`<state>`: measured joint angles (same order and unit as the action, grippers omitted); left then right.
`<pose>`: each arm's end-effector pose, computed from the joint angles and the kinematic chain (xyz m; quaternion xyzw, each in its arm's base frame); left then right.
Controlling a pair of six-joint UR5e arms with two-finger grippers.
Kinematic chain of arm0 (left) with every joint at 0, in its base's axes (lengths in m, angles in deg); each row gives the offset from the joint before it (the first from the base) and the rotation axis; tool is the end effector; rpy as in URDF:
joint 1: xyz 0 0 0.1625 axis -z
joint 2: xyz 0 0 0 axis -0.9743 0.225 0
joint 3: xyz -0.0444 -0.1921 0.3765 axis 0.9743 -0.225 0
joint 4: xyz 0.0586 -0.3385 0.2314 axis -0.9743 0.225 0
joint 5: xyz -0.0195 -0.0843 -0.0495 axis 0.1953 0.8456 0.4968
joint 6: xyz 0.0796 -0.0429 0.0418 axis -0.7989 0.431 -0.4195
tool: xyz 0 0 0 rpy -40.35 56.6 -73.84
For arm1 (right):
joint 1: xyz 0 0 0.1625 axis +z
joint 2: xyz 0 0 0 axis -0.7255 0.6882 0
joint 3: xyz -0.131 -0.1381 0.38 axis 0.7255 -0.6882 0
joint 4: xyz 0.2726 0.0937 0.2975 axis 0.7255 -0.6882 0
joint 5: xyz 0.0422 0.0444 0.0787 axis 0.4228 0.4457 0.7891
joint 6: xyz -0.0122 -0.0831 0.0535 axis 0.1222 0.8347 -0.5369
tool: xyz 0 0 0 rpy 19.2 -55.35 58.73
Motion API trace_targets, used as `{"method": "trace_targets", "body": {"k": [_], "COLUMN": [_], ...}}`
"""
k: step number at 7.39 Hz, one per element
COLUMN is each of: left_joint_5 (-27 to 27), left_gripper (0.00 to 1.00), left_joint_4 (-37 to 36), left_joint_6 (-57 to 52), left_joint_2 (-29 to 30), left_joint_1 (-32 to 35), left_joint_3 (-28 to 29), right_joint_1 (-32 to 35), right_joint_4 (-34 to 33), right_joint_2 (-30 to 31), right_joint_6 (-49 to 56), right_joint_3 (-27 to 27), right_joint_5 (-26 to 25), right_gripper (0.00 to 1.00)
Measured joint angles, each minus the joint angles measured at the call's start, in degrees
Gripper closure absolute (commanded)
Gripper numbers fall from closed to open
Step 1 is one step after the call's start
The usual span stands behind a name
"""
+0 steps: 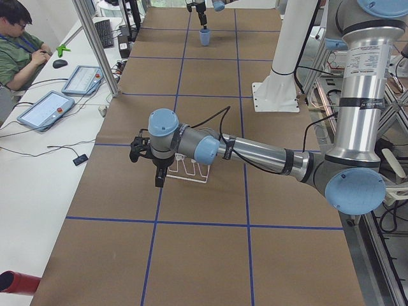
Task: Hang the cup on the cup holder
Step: 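Lower the right gripper to the light blue cup's rim and grasp it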
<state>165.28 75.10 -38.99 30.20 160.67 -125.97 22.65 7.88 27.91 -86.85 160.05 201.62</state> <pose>-0.0034 -0.5236 0.5308 0.0884 0.4137 -0.0134 0.9060 -0.1228 -0.4810 0.6181 -0.0013 -0.4362 -0.1704 0.8836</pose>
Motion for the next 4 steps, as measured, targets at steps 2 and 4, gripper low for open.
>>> {"method": "trace_targets", "body": {"k": [2, 4], "left_joint_5": [0.1, 0.1], "left_gripper": [0.01, 0.02], "left_joint_4": [-0.2, -0.3], "left_joint_6": [0.0, 0.0], "left_joint_2": [0.0, 0.0], "left_joint_1": [0.0, 0.0], "left_joint_3": [0.2, 0.3], "right_joint_1": [-0.5, -0.8], "right_joint_4": [0.1, 0.2], "right_joint_2": [-0.7, -1.7], "right_joint_6": [-0.2, -0.3], "right_joint_3": [-0.5, 0.3], "right_joint_5": [0.0, 0.1], "right_gripper": [1.0, 1.0]}}
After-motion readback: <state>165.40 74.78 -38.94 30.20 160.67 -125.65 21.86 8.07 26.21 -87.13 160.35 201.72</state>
